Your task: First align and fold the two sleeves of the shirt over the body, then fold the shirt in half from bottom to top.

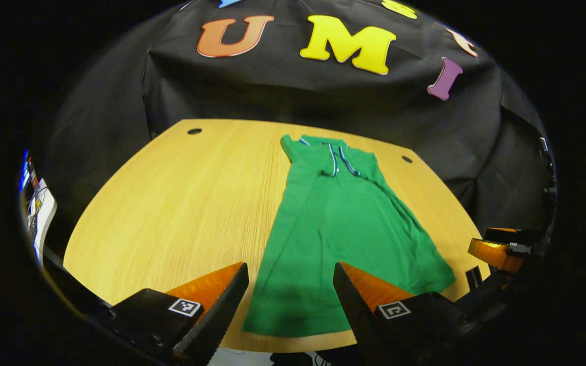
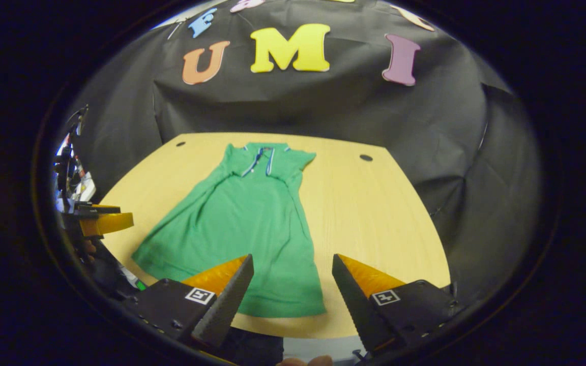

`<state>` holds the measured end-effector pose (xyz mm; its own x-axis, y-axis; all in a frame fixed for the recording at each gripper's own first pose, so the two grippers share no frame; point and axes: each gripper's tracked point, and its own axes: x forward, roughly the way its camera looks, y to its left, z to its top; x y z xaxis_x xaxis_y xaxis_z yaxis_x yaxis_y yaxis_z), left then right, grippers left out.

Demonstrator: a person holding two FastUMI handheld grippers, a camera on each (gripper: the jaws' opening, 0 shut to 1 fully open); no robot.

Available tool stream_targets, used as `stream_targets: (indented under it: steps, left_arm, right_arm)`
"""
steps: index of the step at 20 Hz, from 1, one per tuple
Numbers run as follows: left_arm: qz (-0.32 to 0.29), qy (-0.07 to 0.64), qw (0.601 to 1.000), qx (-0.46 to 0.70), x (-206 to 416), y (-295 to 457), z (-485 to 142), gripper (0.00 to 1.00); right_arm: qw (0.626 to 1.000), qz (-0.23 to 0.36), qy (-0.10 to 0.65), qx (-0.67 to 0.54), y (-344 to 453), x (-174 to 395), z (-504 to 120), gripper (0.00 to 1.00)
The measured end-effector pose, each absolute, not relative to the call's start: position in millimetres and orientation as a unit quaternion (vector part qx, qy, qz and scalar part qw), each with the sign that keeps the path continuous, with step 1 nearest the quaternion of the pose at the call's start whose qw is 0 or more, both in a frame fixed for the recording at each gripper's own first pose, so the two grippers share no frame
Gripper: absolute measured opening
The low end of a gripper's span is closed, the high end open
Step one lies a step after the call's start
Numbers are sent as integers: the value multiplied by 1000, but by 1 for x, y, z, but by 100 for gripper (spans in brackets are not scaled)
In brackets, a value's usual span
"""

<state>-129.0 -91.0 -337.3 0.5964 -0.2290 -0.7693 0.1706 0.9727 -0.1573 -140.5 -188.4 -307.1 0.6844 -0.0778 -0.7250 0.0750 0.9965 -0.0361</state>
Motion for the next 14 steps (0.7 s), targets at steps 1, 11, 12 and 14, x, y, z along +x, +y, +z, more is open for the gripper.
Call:
stream_targets:
  steps: [1, 11, 12, 14]
  left_arm:
    - [-113, 448, 886, -34, -137, -89, -349, 100]
    - [-82, 518, 851, 1, -161, -60, -407, 100]
    - [-82, 518, 851, 2, -162, -60, -407, 100]
    - [-83, 522, 849, 4, -166, -61, -406, 100]
  right_arm:
    - [912, -44, 408, 1, -192, -145, -319, 96]
    - [873, -38, 487, -1, -207, -155, -398, 96]
    - [870, -37, 491, -1, -206, -157, -401, 96]
    - [870, -32, 491, 4, -203, -158, -403, 96]
